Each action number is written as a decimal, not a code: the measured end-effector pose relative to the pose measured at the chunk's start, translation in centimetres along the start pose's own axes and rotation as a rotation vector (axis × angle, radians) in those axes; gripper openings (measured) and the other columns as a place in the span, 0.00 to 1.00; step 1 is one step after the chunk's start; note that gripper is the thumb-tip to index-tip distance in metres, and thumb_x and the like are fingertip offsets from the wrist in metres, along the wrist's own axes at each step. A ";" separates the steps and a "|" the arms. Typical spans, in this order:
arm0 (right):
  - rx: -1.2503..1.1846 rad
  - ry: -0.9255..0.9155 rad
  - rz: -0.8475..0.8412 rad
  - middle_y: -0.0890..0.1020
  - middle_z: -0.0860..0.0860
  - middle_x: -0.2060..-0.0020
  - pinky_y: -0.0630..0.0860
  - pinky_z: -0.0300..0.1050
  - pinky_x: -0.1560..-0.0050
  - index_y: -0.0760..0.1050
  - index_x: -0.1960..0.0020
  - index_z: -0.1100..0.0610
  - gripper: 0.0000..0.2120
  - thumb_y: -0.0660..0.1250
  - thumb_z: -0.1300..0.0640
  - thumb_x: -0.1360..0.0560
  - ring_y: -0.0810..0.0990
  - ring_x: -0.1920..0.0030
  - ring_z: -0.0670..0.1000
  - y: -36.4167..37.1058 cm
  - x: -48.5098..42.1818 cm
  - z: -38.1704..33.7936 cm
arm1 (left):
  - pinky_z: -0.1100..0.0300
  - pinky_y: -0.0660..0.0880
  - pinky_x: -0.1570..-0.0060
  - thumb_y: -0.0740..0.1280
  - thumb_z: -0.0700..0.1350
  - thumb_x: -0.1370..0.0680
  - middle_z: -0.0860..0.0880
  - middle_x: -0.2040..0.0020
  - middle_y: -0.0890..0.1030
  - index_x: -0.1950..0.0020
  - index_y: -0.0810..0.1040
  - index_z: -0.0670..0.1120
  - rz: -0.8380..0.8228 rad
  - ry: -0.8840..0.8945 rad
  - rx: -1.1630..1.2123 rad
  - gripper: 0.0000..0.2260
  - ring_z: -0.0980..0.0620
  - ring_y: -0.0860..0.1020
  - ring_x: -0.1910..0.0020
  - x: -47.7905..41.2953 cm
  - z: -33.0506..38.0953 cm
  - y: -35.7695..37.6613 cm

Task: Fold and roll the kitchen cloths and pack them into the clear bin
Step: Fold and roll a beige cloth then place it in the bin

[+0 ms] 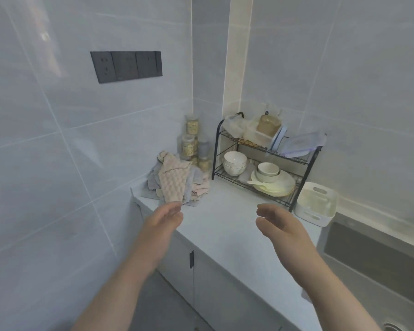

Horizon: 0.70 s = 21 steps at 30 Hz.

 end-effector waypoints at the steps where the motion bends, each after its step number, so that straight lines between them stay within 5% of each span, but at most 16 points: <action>1: 0.000 -0.004 -0.014 0.78 0.39 0.45 0.69 0.32 0.53 0.75 0.42 0.44 0.11 0.65 0.55 0.23 0.76 0.43 0.39 0.3 -1.7 -0.3 | 0.54 0.67 0.31 0.63 0.44 0.20 0.59 0.41 0.77 0.36 0.76 0.51 0.005 -0.003 0.004 0.13 0.60 0.74 0.39 -1.3 0.3 0.1; 10: 0.016 -0.039 -0.101 0.78 0.40 0.45 0.71 0.35 0.51 0.75 0.42 0.45 0.11 0.65 0.56 0.23 0.76 0.44 0.40 4.1 -14.1 -2.3 | 0.51 0.70 0.33 0.65 0.45 0.22 0.55 0.40 0.77 0.37 0.77 0.49 0.061 -0.010 -0.010 0.13 0.56 0.74 0.39 -14.3 2.3 -1.9; 15: 0.043 -0.003 -0.077 0.80 0.43 0.45 0.73 0.35 0.52 0.75 0.40 0.51 0.12 0.65 0.58 0.23 0.78 0.49 0.41 8.7 -21.7 -1.4 | 0.45 0.73 0.38 0.65 0.56 0.34 0.52 0.44 0.81 0.43 0.79 0.55 0.059 -0.098 -0.024 0.20 0.49 0.79 0.45 -25.0 0.5 -4.5; 19: 0.073 0.071 -0.067 0.81 0.46 0.48 0.72 0.36 0.53 0.76 0.46 0.50 0.07 0.65 0.57 0.23 0.78 0.53 0.42 14.5 -29.2 0.1 | 0.50 0.73 0.40 0.66 0.52 0.25 0.52 0.42 0.79 0.39 0.77 0.52 0.011 -0.136 -0.093 0.15 0.51 0.77 0.44 -34.6 -2.5 -6.4; 21: 0.114 0.120 -0.071 0.80 0.56 0.52 0.70 0.39 0.57 0.77 0.49 0.58 0.05 0.65 0.58 0.23 0.74 0.60 0.46 17.8 -33.1 0.9 | 0.53 0.73 0.44 0.65 0.49 0.23 0.51 0.43 0.78 0.38 0.76 0.51 -0.012 -0.184 -0.115 0.14 0.51 0.76 0.44 -39.1 -4.3 -7.2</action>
Point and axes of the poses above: each hand's wrist, its own x-axis away from the middle knuckle, its own y-axis out of the palm, z = x × y, the point moved 2 cm from there along -x, towards the middle knuckle
